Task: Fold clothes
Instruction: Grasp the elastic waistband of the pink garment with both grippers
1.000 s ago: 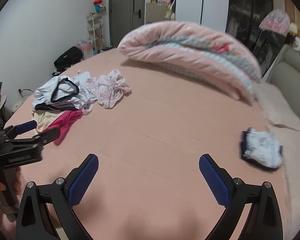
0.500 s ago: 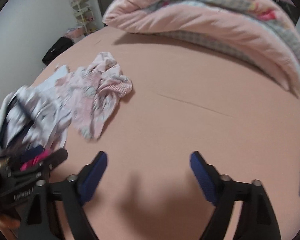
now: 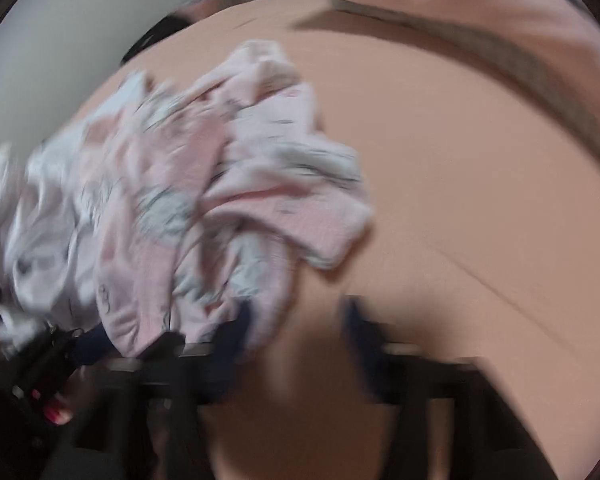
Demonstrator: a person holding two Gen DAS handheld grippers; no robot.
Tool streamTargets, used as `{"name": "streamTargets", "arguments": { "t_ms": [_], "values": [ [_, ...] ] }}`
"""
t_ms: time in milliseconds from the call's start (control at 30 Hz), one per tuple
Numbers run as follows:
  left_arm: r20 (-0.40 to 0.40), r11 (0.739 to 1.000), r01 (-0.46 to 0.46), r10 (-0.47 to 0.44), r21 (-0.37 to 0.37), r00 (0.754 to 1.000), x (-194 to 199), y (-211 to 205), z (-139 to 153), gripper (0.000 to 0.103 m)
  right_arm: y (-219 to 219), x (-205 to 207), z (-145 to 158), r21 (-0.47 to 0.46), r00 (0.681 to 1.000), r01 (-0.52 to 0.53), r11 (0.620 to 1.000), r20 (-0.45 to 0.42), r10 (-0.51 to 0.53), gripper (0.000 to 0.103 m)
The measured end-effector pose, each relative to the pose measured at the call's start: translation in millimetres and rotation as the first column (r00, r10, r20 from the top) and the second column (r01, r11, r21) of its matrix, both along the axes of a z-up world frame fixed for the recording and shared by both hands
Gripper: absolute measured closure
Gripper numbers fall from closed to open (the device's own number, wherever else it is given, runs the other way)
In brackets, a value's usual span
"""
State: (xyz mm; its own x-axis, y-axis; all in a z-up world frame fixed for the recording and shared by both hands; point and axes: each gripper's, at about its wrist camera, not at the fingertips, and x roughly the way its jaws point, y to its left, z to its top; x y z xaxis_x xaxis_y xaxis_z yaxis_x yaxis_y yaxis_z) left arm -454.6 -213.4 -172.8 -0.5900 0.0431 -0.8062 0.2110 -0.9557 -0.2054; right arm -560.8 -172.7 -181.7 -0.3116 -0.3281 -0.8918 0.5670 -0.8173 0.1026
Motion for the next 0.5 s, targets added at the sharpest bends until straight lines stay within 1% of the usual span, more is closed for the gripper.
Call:
{"name": "streamTargets", "arguments": {
  "t_ms": [67,133,233,333,367,433,467,500],
  "values": [
    [0.010,1.000,0.015,-0.015,0.012,1.000,12,7,7,0.086,1,18,8,-0.002,1.000,-0.025,1.000,-0.012,0.025,0.101],
    [0.022,0.999,0.037,-0.038,0.026,0.999,29,21,13,0.086,10,43,19,0.014,0.998,-0.044,0.999,-0.046,0.044,0.101],
    [0.037,0.994,0.078,-0.081,0.078,0.996,74,53,23,0.086,44,84,33,0.026,0.997,-0.027,0.999,-0.073,0.028,0.101],
    [0.061,0.981,0.127,-0.137,0.146,0.989,123,88,31,0.086,92,129,42,0.001,0.999,0.026,1.000,-0.035,-0.026,0.101],
    [0.079,0.975,0.161,-0.174,0.152,0.982,144,107,36,0.086,108,149,46,0.000,0.999,0.037,0.999,-0.030,-0.037,0.101],
    [0.090,0.964,0.227,-0.241,0.139,0.966,179,135,48,0.086,145,191,58,-0.005,0.998,0.061,0.998,-0.020,-0.061,0.101],
    [0.096,0.956,0.260,-0.273,0.133,0.957,197,149,54,0.086,165,215,63,-0.031,0.996,0.089,0.996,-0.004,-0.089,0.101],
    [0.081,0.952,0.288,-0.297,0.107,0.951,217,160,63,0.086,185,238,68,-0.059,0.993,0.119,0.991,0.015,-0.119,0.101]
  ]
}}
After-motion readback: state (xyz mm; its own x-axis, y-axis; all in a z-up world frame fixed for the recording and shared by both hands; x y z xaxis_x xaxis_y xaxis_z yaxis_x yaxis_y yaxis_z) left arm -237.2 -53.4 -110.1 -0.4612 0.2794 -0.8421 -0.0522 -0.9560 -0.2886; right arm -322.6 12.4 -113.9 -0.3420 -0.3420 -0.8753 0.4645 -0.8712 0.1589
